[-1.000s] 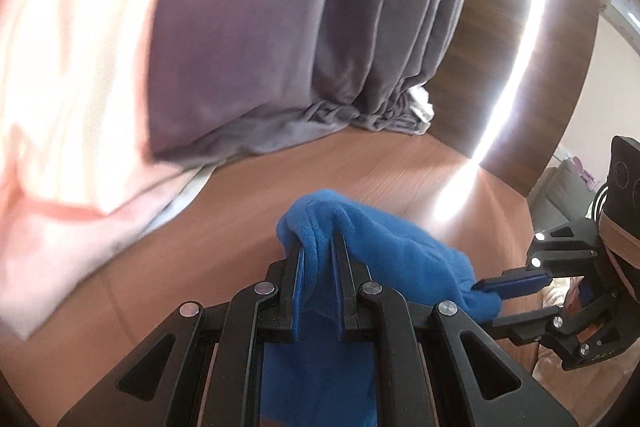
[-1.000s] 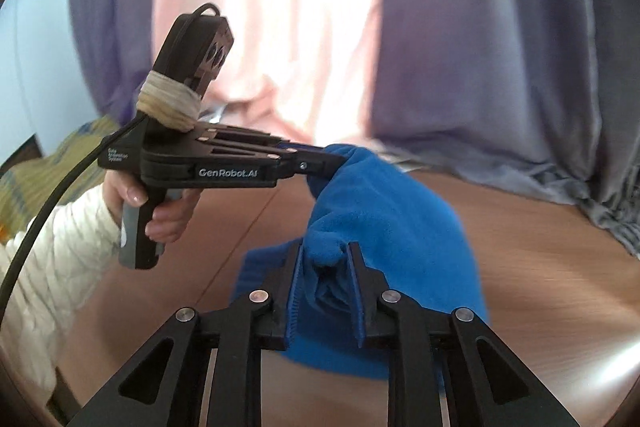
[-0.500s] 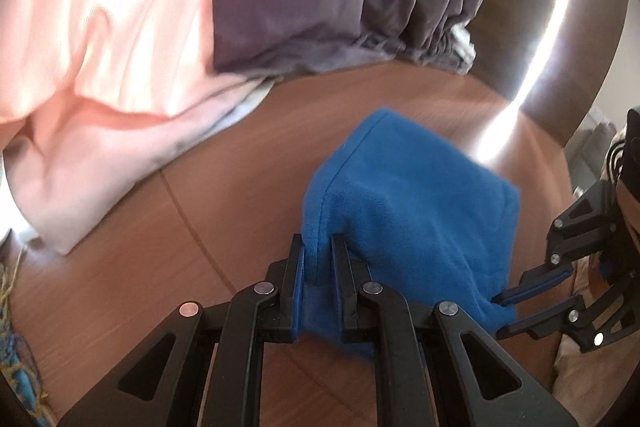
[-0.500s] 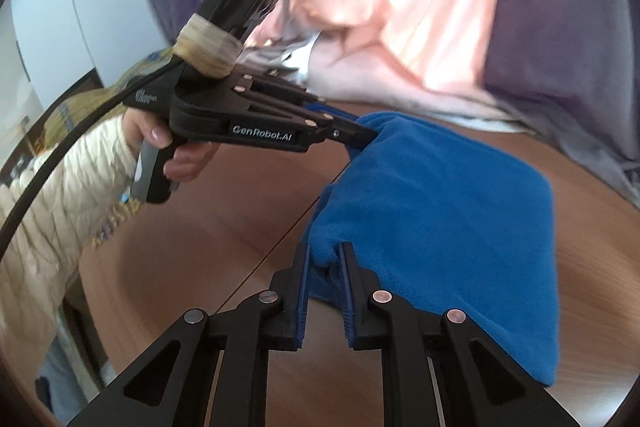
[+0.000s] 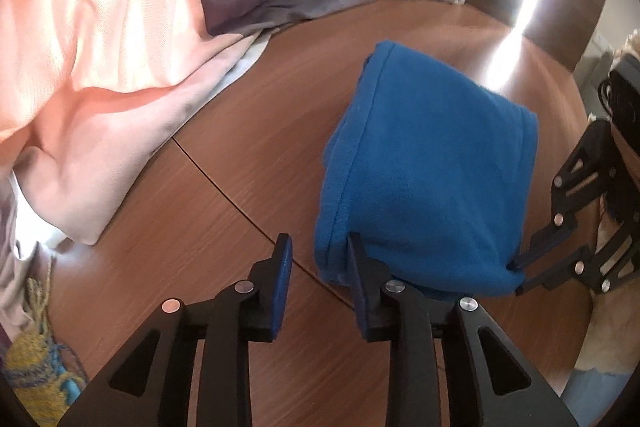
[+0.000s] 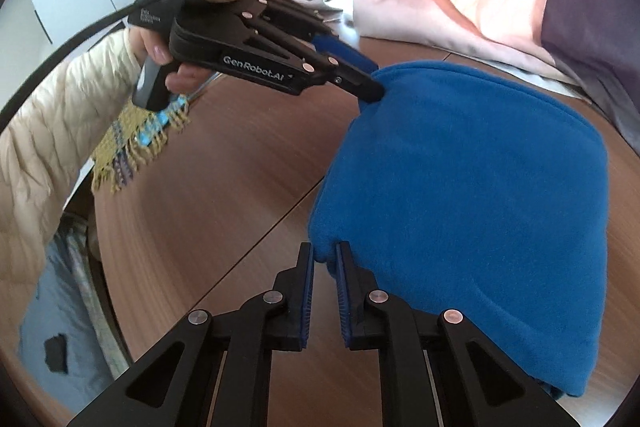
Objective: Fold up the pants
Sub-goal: 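Lift and fold the sweatpants over again with both grippers, then open both grippers and release the folded sweatpants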
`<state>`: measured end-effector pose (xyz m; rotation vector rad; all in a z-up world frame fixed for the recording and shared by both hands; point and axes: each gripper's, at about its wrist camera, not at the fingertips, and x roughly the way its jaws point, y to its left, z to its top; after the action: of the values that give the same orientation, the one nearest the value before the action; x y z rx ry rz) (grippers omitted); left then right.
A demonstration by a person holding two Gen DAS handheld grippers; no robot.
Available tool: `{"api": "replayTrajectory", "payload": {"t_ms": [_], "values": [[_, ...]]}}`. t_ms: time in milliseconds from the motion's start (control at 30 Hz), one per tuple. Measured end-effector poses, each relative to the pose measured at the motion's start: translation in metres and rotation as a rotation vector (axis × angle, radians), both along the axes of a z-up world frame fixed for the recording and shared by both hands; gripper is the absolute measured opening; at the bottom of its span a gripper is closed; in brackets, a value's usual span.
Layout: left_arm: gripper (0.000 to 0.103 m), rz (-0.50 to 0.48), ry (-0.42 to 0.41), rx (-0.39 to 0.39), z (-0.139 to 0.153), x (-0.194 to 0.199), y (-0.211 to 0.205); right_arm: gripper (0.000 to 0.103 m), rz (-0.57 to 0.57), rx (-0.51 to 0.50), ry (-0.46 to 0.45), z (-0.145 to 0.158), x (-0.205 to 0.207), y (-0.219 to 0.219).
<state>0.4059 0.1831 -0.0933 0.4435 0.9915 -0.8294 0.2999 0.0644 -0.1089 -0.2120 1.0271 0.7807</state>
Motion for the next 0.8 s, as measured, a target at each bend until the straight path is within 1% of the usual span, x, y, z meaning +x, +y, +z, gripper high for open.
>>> {"api": "replayTrajectory", "payload": {"t_ms": [67, 200, 267, 333, 433, 500, 533, 567, 633, 700, 733, 767, 800], "values": [[0.033, -0.011, 0.002, 0.026, 0.001, -0.003, 0.0, 0.013, 0.008, -0.006, 0.004, -0.001, -0.001, -0.001], [0.04, -0.011, -0.03, 0.087, 0.01, -0.009, 0.0, 0.013, 0.027, -0.018, 0.016, -0.002, -0.005, -0.002], [0.04, -0.005, -0.051, 0.114, 0.016, -0.014, 0.0, 0.013, 0.038, -0.024, 0.014, -0.001, -0.007, -0.002], [0.039, 0.01, -0.11, 0.144, 0.026, -0.024, 0.0, 0.013, 0.041, -0.017, 0.011, 0.003, -0.008, -0.005], [0.039, 0.036, -0.126, 0.119, 0.034, -0.034, 0.001, 0.013, 0.024, 0.003, -0.034, 0.017, -0.012, -0.014], [0.04, 0.055, -0.136, 0.111, 0.035, -0.039, 0.001, 0.013, 0.025, 0.014, -0.042, 0.025, -0.015, -0.018], [0.039, 0.097, -0.156, 0.108, 0.036, -0.043, 0.001, 0.013, 0.024, 0.014, -0.048, 0.027, -0.016, -0.018], [0.041, 0.126, -0.165, 0.102, 0.038, -0.045, 0.002, 0.014, 0.022, 0.011, -0.061, 0.03, -0.019, -0.019], [0.044, 0.201, -0.192, 0.064, 0.042, -0.055, 0.004, 0.014, 0.029, 0.002, -0.082, 0.034, -0.025, -0.02], [0.047, 0.271, -0.205, -0.001, 0.048, -0.067, 0.005, 0.023, 0.038, 0.01, -0.093, 0.039, -0.031, -0.022], [0.049, 0.319, -0.211, -0.034, 0.052, -0.073, 0.004, 0.031, 0.035, 0.016, -0.112, 0.044, -0.035, -0.025], [0.052, 0.37, -0.215, -0.058, 0.055, -0.081, 0.003, 0.036, 0.026, 0.024, -0.136, 0.048, -0.038, -0.028], [0.055, 0.406, -0.219, -0.079, 0.058, -0.087, 0.002, 0.037, 0.017, 0.032, -0.16, 0.053, -0.041, -0.031]]}}
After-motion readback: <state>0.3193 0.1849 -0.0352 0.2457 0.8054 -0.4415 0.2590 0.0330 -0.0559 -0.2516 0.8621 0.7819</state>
